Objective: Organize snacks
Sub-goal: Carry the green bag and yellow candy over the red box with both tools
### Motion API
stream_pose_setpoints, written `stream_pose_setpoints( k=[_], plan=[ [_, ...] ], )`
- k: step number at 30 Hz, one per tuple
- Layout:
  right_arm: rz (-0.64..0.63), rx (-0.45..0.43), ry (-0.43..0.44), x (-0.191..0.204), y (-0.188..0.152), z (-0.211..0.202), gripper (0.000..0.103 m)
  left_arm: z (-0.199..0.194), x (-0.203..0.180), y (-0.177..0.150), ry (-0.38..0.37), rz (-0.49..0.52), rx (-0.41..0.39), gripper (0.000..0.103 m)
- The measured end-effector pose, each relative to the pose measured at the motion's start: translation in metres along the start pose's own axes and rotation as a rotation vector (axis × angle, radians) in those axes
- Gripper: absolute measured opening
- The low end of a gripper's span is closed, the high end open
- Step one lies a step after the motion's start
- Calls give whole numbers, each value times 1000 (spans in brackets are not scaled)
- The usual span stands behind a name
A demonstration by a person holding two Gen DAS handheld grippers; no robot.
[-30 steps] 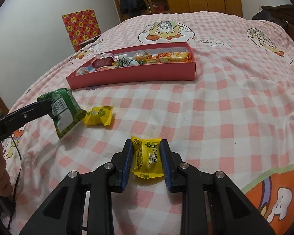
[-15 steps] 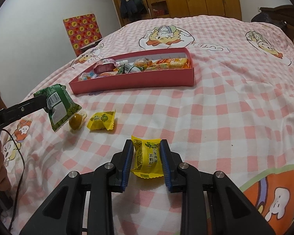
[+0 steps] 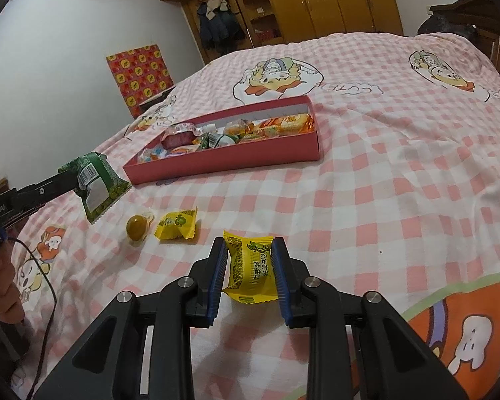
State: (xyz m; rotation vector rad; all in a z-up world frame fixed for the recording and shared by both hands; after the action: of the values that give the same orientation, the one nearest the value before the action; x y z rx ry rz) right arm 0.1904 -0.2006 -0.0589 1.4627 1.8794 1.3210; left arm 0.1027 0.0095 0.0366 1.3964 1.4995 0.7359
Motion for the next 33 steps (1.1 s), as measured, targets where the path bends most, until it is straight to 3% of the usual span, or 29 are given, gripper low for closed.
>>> stream_pose_setpoints(
  k=[14,33],
  plan=[
    [44,-39,27,-6,10,-7,28,8,1,17,-11,-5,-26,8],
    [-26,-57,42,9,35,0,28,23,13,34,-13,-8,-41,8]
  ],
)
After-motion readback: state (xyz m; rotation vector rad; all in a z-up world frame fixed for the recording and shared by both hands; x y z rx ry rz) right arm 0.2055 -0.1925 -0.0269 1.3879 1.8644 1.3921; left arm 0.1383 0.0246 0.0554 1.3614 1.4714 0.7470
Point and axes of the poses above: each gripper's, at about its wrist camera, not at the fingertips, and z roughly the way its jaws point, x to its left, y to its top, the point moved 3 cm from there along z, roughly the way its jaws point, and after that the axes turned 10 degrees about -x, right-handed, at the moved point
